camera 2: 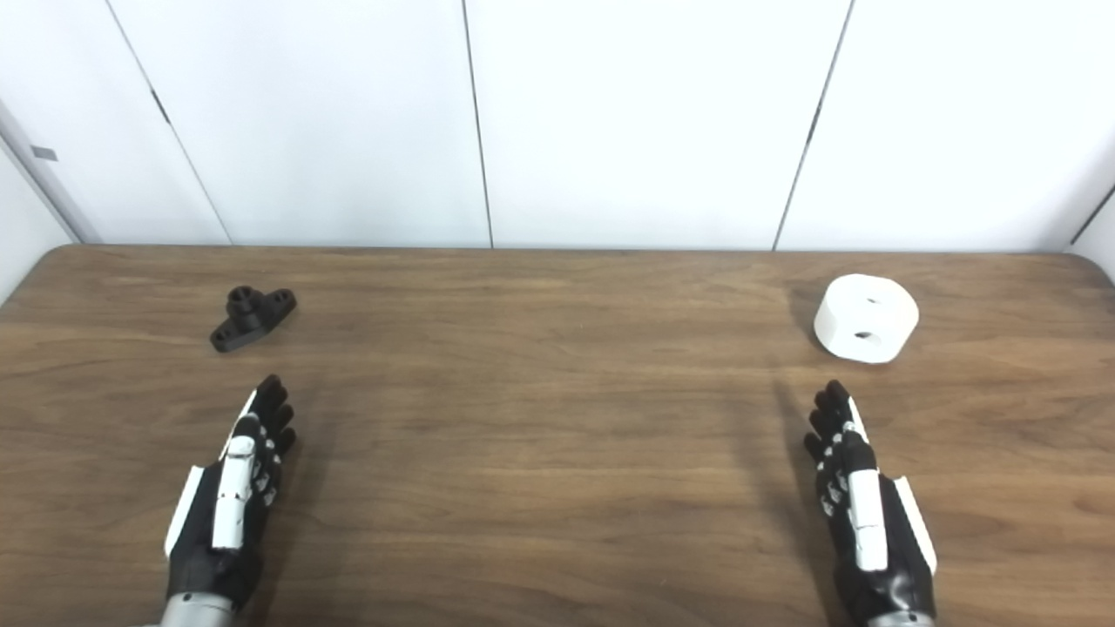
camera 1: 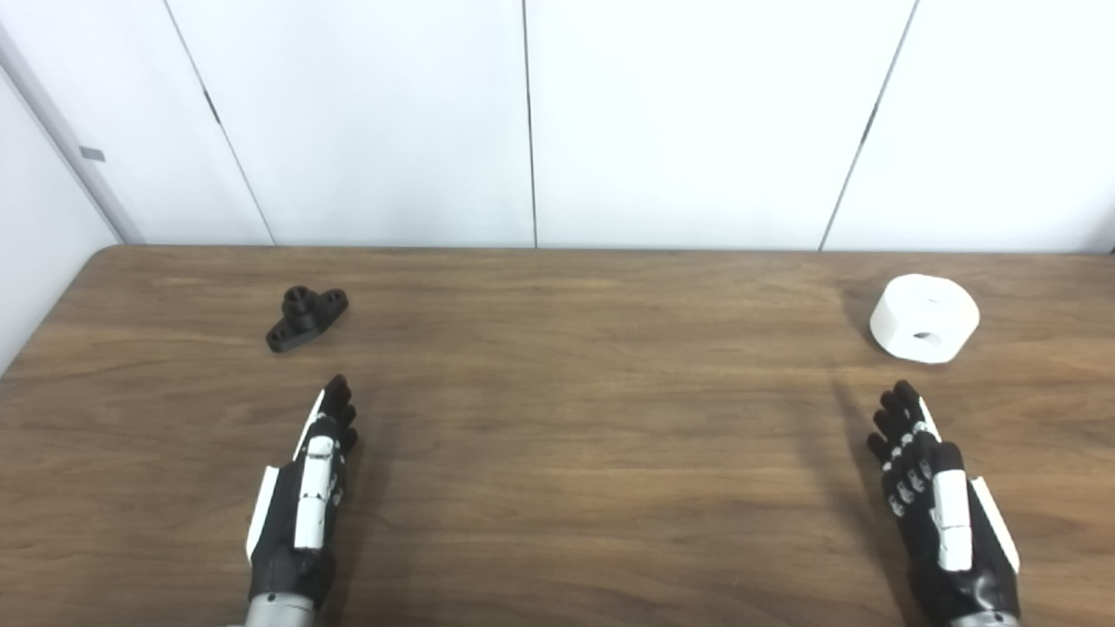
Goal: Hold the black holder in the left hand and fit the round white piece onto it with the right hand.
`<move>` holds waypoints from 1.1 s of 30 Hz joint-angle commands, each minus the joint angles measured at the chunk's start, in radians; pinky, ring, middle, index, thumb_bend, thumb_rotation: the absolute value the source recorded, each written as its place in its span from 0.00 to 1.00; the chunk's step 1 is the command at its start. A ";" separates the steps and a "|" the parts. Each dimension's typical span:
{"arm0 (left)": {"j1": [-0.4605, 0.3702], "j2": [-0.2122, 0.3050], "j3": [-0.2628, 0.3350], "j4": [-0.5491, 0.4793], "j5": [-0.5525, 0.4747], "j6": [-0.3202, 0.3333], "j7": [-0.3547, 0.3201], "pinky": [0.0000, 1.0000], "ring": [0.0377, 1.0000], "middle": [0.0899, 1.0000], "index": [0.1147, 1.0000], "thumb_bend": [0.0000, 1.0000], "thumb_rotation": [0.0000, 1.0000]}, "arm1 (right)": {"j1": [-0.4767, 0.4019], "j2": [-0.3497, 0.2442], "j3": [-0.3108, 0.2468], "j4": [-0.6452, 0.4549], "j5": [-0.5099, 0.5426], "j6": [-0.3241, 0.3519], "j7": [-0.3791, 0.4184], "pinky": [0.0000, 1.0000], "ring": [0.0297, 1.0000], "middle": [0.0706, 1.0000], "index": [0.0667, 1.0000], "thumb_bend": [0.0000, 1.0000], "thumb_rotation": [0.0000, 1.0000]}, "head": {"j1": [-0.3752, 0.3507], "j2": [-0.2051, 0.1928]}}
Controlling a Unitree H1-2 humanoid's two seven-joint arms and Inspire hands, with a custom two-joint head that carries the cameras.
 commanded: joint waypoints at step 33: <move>0.017 -0.045 -0.055 0.051 0.073 -0.053 0.036 1.00 1.00 0.99 0.98 0.41 1.00 | 0.016 -0.036 -0.007 0.065 0.034 -0.046 0.030 1.00 1.00 1.00 1.00 0.58 1.00 | 0.271 -0.133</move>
